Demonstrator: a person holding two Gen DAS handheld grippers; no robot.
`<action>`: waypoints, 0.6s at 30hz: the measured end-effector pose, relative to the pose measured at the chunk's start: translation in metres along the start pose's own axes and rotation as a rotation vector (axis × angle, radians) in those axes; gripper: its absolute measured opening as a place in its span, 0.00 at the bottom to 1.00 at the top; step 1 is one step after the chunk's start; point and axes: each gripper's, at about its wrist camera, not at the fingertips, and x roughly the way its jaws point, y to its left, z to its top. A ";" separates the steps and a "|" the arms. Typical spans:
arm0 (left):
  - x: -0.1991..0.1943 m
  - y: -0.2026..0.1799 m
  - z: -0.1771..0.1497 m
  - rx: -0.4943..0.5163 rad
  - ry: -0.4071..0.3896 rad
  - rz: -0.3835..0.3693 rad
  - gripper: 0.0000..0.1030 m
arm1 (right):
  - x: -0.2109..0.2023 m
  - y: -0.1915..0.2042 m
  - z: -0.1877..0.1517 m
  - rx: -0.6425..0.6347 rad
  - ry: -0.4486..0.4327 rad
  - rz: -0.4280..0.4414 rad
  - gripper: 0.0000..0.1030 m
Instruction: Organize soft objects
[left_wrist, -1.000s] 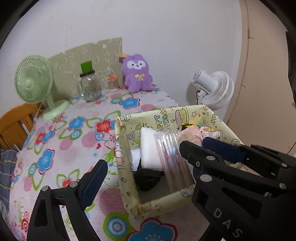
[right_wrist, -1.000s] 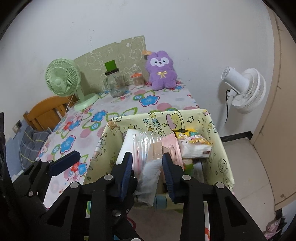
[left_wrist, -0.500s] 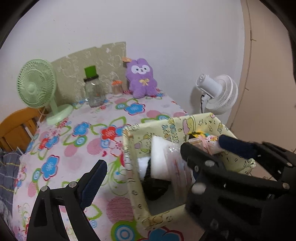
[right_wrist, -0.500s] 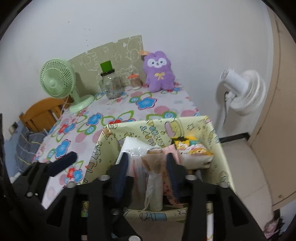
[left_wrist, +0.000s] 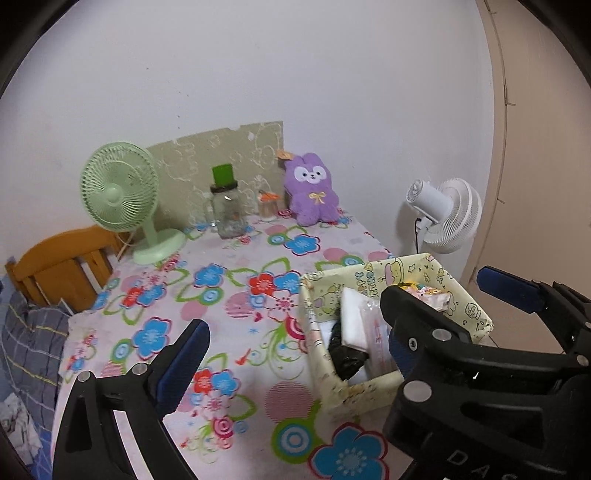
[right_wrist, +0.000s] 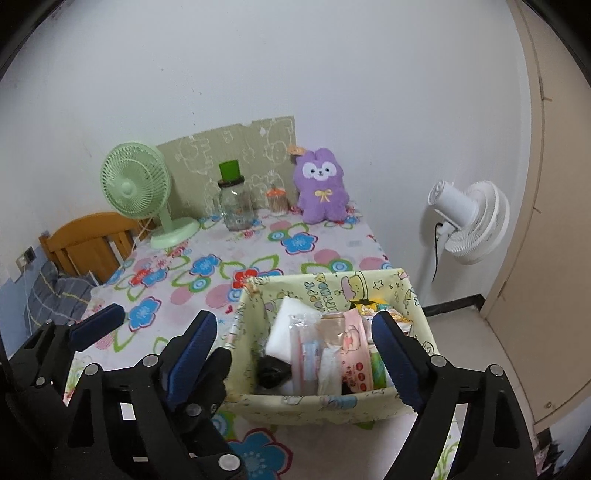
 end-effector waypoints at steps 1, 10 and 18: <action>-0.005 0.003 0.000 -0.002 -0.005 0.005 0.97 | -0.003 0.002 0.000 0.000 0.000 0.007 0.86; -0.050 0.032 -0.005 -0.049 -0.073 0.037 1.00 | -0.042 0.032 0.002 -0.018 -0.075 0.026 0.95; -0.073 0.060 -0.016 -0.099 -0.083 0.106 1.00 | -0.073 0.048 -0.003 -0.025 -0.136 0.016 0.96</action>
